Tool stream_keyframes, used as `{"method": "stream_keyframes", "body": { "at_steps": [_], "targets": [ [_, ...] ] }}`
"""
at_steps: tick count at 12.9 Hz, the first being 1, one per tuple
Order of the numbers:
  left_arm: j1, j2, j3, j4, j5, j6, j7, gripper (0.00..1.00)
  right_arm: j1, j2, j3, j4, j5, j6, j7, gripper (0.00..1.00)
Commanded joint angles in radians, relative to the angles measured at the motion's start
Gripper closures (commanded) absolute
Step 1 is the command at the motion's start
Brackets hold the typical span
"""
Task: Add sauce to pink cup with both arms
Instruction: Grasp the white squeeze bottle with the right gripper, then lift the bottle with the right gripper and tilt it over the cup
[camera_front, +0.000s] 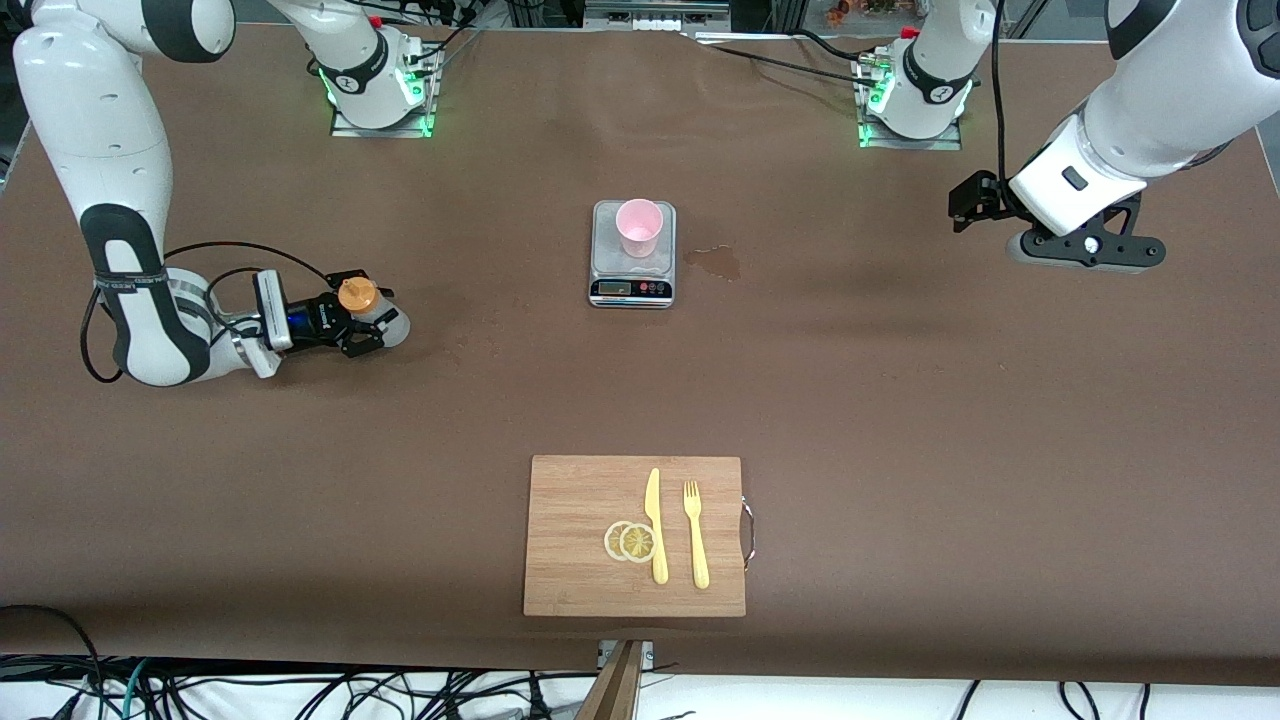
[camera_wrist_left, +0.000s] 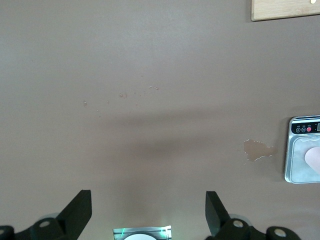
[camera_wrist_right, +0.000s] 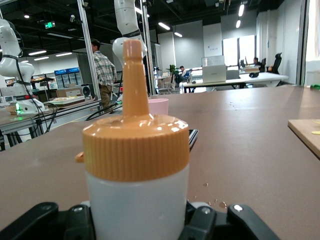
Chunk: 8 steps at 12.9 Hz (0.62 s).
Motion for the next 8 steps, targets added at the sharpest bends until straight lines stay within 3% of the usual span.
{"method": "stream_keyframes", "body": {
  "at_steps": [1,8],
  "targets": [
    [0.002,-0.009,0.001,0.008,-0.018,-0.019,0.020,0.00,0.111,-0.132,-0.058,-0.015,-0.018,0.086,0.162,1.00],
    [0.000,-0.010,0.001,0.008,-0.018,-0.026,0.020,0.00,0.424,-0.319,-0.112,-0.029,-0.191,0.378,0.639,1.00]
  ]
}}
